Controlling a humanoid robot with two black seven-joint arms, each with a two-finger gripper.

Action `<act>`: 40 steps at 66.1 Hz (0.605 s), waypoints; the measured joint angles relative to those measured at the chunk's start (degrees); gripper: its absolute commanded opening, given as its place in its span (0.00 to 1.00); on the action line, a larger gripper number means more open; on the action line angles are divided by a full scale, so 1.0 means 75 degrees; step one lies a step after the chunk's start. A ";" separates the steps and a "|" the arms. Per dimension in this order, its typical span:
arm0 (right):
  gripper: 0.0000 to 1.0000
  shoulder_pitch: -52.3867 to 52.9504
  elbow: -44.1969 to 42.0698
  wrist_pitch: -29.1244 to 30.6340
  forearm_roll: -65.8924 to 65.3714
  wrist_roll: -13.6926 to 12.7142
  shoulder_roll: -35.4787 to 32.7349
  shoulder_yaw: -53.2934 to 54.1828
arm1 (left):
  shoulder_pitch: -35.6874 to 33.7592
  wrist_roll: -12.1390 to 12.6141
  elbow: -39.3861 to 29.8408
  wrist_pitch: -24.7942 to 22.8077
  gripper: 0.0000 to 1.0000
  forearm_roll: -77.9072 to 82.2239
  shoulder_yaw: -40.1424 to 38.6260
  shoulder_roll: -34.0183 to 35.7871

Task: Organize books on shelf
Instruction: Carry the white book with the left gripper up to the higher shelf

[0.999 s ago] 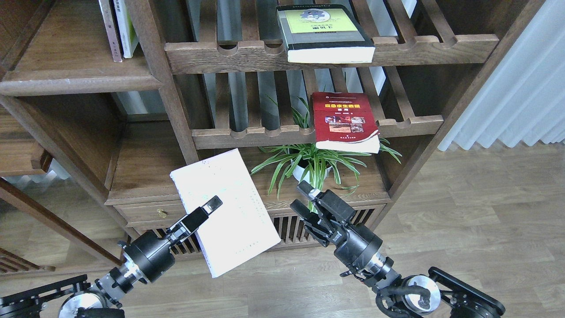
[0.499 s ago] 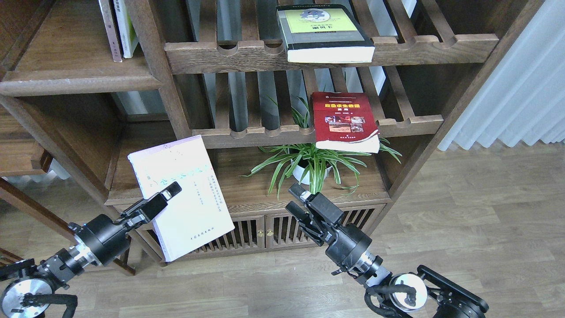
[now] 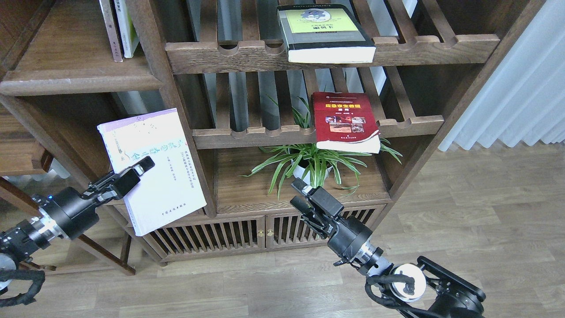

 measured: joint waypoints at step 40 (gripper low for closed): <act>0.95 0.0128 -0.0037 -0.0005 -0.0254 0.0000 0.0516 -0.0012 | -0.0470 0.0016 0.0002 0.0000 0.05 0.0000 -0.0568 0.0617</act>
